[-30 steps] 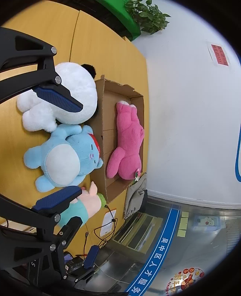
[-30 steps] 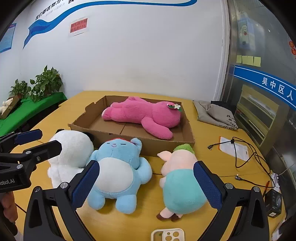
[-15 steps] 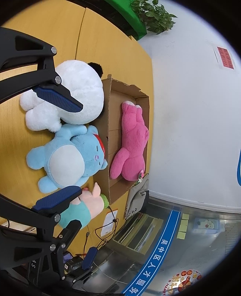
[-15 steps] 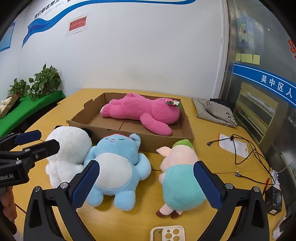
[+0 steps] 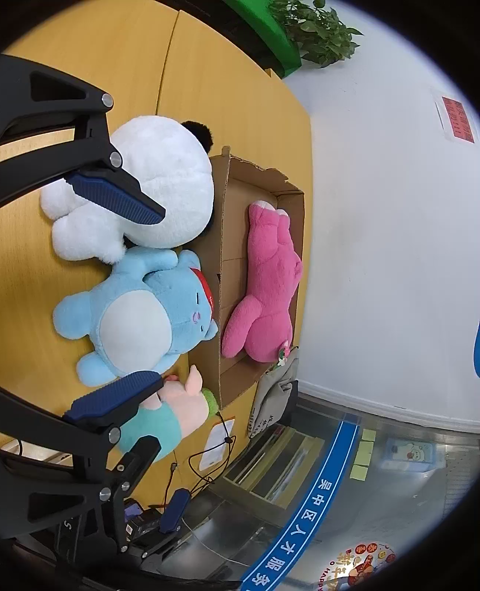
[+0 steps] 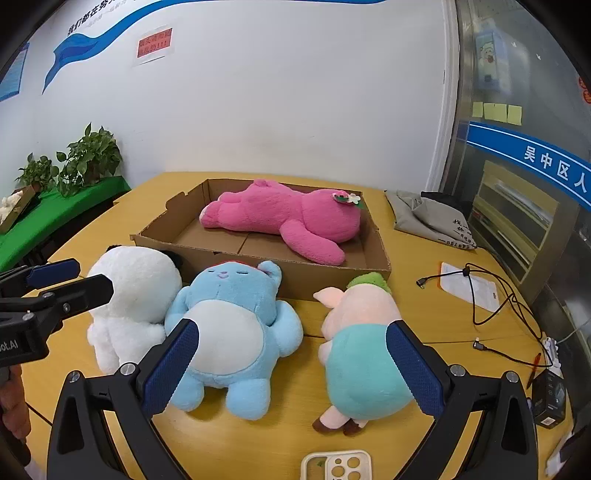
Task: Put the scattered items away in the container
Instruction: 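Withdraw both grippers up and away from the box, then move both grippers toward the white panda plush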
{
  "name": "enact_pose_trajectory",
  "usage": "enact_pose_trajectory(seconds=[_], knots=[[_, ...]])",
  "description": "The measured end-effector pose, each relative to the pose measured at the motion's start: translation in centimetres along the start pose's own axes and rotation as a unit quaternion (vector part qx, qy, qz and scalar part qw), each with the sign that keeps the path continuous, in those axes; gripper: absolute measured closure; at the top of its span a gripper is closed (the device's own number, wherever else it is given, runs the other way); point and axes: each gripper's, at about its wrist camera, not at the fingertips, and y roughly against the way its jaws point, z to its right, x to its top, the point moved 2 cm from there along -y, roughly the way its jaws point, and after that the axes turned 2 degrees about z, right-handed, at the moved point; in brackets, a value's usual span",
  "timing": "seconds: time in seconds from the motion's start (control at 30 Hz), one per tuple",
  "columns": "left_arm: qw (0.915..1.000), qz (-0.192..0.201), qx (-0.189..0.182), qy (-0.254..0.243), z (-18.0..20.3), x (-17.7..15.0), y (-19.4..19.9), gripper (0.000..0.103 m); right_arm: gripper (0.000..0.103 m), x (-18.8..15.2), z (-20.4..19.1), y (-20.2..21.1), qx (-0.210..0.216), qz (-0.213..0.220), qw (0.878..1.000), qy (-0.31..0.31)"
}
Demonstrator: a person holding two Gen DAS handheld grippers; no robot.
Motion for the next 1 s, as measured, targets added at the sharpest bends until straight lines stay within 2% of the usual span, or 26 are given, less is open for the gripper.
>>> enact_pose_trajectory(seconds=[0.3,0.6,0.77,0.83,1.0], knots=[[0.9999,-0.007,-0.008,0.005,-0.3,-0.4,-0.8,0.021,0.0,-0.3,0.5,-0.3,-0.01,-0.007,1.0,0.0],[0.9994,-0.011,0.005,0.033,-3.8,-0.6,-0.7,0.021,0.0,-0.6,-1.4,-1.3,0.02,-0.009,1.0,0.012],[0.9984,-0.01,0.013,0.054,-6.4,-0.8,-0.6,0.021,0.0,-0.7,-2.6,-1.4,0.065,0.002,0.998,0.021],[0.9974,-0.009,0.027,0.067,-8.0,-0.9,-0.7,0.021,0.0,-0.7,-3.6,-1.6,0.09,0.003,0.995,0.036],[0.9963,-0.026,0.033,0.075,-11.4,-0.6,-2.0,0.021,0.0,-1.3,-8.1,-2.6,0.17,-0.009,0.983,0.074]])
